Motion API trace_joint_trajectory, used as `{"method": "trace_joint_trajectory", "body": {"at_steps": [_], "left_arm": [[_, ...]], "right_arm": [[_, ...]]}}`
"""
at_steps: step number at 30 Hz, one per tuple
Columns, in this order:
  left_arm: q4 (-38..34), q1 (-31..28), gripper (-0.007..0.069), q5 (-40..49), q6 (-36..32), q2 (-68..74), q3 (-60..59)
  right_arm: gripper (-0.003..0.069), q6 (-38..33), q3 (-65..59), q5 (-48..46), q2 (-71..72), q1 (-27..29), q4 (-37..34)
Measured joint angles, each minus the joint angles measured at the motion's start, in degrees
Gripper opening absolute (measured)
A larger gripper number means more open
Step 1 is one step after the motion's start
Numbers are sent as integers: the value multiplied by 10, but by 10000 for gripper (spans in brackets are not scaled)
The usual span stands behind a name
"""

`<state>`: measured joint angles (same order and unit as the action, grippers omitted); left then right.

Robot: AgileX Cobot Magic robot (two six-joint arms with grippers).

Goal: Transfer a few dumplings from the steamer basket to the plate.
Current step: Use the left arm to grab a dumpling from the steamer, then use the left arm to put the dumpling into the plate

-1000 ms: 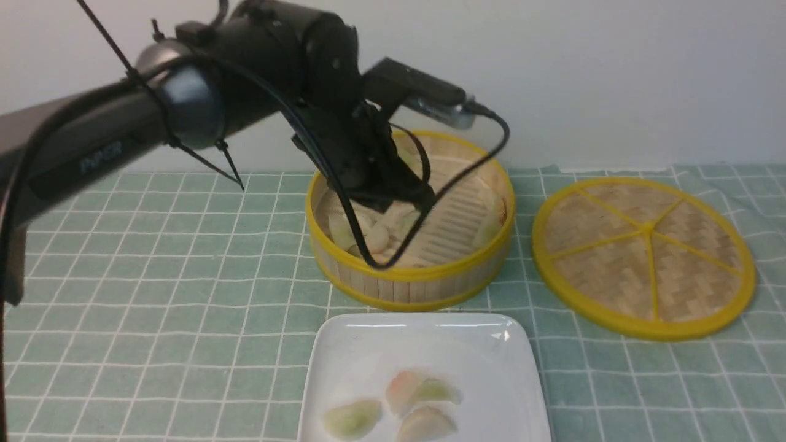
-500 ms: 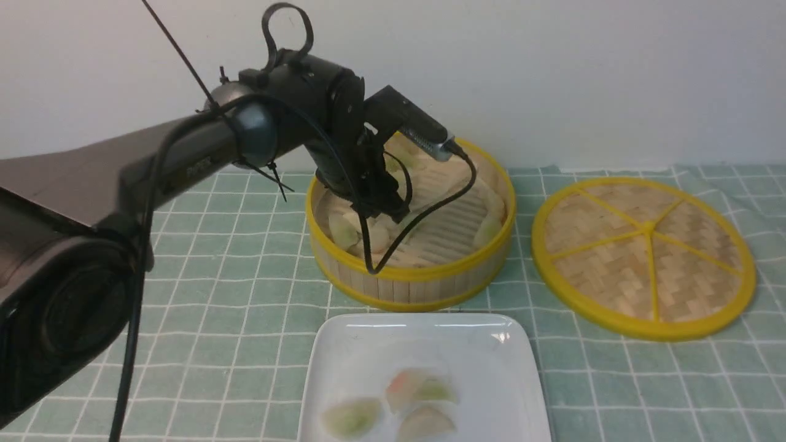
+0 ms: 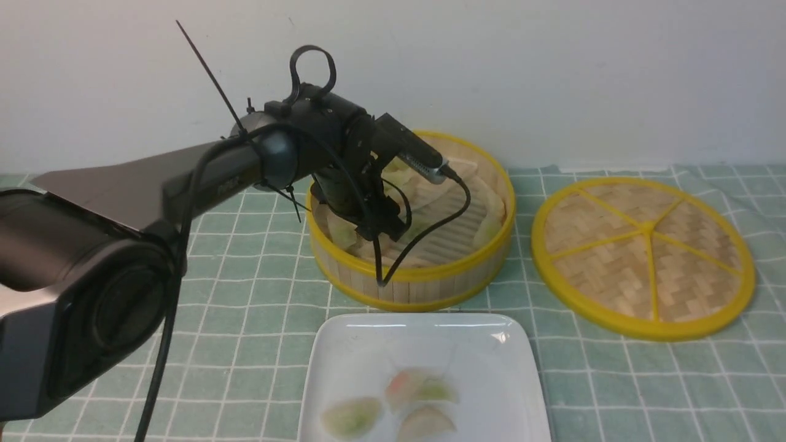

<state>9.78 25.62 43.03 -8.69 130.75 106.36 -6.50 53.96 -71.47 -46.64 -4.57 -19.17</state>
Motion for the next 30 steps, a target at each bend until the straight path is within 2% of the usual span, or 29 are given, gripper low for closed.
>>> {"method": "trace_joint_trajectory", "body": {"at_steps": [5, 13, 22, 26, 30], "left_arm": [[0, 0, 388, 7, 30, 4, 5], [-1, 0, 386, 33, 87, -18, 1], [-20, -4, 385, 66, 87, -175, -1], [-43, -4, 385, 111, 87, -224, -1], [-103, -4, 385, 179, 57, -269, -10]], "right_arm": [[-14, 0, 0, 0, 0, 0, 0], [-14, 0, 0, 1, 0, 0, 0], [-14, 1, 0, 12, 0, 0, -1], [-14, 1, 6, 22, -5, 0, -4], [-14, 0, 47, 8, -43, 0, -8]]}}
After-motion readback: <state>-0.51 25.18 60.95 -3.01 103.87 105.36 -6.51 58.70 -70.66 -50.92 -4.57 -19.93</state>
